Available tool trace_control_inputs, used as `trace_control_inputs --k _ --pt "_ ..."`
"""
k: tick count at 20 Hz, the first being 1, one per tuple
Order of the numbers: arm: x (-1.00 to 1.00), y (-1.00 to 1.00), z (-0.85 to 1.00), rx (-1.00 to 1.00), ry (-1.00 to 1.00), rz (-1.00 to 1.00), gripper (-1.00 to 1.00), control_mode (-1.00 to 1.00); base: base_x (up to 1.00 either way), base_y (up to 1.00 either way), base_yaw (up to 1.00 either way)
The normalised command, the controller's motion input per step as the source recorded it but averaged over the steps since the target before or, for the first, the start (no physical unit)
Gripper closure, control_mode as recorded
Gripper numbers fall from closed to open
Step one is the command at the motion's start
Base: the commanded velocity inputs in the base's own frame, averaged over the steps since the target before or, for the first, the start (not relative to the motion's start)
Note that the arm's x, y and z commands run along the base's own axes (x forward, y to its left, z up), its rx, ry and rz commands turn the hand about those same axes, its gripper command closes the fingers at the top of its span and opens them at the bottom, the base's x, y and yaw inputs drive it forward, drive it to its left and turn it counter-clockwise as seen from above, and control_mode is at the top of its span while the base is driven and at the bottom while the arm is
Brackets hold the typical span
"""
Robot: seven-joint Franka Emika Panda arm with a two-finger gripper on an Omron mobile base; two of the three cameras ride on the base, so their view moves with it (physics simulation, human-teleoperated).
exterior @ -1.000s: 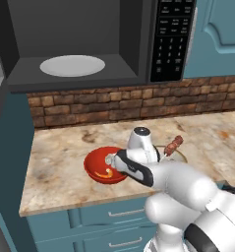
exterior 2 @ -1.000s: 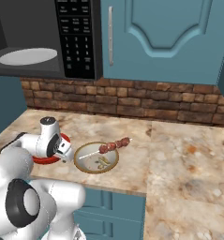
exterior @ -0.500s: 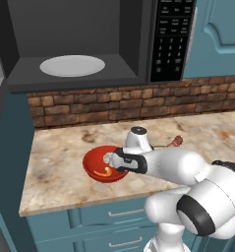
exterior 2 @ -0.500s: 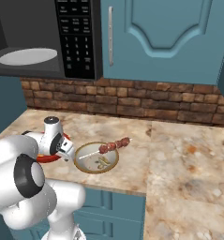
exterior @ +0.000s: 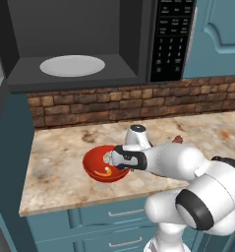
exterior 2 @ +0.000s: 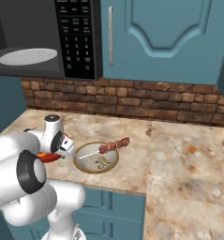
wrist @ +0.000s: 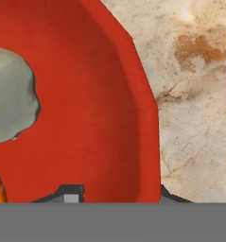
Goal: Place the bowl containing the shrimp and garlic in the microwave. Close the microwave door and press the start button to microwave the meal.
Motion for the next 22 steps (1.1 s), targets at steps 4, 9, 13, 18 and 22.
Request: trace_control_inputs --k 4,9,13,18,22 --pt "0.00 0.00 0.00 0.00 -0.01 0.00 1.00 -1.00 0.00 0.00 0.00" --pt "0.00 0.00 0.00 0.01 -0.05 0.00 1.00 -1.00 0.00 0.00 0.00" --pt "0.00 -0.09 0.37 0.04 -0.02 0.00 1.00 -1.00 0.00 0.00 0.00" --pt "-0.04 -0.15 0.50 0.02 -0.02 0.00 1.00 -1.00 0.00 0.00 0.00" --pt "-0.16 -0.16 0.43 0.03 -0.14 0.00 1.00 -1.00 0.00 0.00 0.00"
